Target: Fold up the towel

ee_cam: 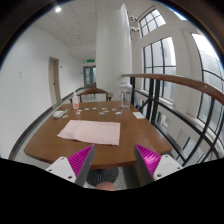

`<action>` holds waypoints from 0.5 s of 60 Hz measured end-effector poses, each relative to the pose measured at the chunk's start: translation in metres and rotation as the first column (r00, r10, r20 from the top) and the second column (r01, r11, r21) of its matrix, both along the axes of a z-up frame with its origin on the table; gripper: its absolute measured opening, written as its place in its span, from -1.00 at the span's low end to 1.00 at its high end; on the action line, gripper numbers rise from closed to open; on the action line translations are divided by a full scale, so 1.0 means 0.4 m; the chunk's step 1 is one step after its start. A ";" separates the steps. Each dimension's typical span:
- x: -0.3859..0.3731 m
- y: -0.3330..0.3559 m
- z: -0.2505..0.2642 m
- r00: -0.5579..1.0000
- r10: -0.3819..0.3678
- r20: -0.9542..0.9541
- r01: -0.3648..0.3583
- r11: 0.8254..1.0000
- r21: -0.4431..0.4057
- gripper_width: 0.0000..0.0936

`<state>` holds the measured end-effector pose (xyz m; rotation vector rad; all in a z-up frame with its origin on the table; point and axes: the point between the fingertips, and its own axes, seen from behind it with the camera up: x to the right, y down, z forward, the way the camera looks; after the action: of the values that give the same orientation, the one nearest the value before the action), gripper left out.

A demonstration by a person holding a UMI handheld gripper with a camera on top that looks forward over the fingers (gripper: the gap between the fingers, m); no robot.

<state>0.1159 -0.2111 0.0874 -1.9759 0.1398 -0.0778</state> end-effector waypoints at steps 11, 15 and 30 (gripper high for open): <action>-0.067 0.079 -0.003 0.998 0.055 -0.008 -0.055 0.998 -0.011 0.76; -0.114 0.113 -0.004 0.995 0.096 -0.009 -0.096 0.995 -0.012 0.76; -0.467 0.415 -0.034 0.953 0.302 -0.024 -0.303 0.951 -0.064 0.69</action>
<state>-0.0710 -0.0451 0.0738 -2.0428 -0.1604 0.1328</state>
